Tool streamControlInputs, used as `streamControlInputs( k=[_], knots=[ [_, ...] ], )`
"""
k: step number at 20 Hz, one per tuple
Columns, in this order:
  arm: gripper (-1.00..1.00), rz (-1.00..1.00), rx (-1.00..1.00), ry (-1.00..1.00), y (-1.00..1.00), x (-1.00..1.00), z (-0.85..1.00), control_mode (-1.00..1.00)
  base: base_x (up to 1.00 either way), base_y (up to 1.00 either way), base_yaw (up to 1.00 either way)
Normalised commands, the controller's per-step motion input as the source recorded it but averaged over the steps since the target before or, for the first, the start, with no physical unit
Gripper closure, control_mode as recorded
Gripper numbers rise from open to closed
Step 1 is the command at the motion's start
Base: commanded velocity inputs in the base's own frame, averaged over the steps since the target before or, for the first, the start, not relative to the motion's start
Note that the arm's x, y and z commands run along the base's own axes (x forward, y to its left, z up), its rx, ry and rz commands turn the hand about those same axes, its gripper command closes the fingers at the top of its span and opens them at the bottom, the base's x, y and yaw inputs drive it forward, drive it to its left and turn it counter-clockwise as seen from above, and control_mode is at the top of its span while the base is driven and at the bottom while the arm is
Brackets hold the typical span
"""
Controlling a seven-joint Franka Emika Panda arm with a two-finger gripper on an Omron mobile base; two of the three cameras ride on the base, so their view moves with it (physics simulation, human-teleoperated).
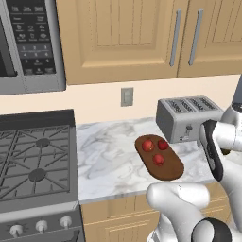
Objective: Place the avocado, onion, tomato, and bell pepper on the cutting board.
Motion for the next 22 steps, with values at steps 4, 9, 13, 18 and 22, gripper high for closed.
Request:
streamControlInputs(
  k=[4, 9, 13, 18, 22],
  knots=[
    [-1.0, -0.02, -0.02, 0.0, -0.59, 0.01, 0.05, -1.0, 0.0, 0.0, 0.0],
    [-1.0, -0.01, 0.0, 0.0, -0.29, 0.19, 0.01, -1.0, 0.0, 0.0, 0.0],
    [-1.0, 0.0, 0.0, 0.0, -0.25, 0.21, 0.0, -1.0, 0.0, 0.0, 0.0],
    [-1.0, 0.0, 0.0, 0.0, -0.33, 0.19, 0.0, -1.0, 0.0, 0.0, 0.0],
    [-1.0, 0.0, 0.0, 0.03, -0.33, 0.21, 0.0, -1.0, 0.0, 0.0, 0.0]
  ],
)
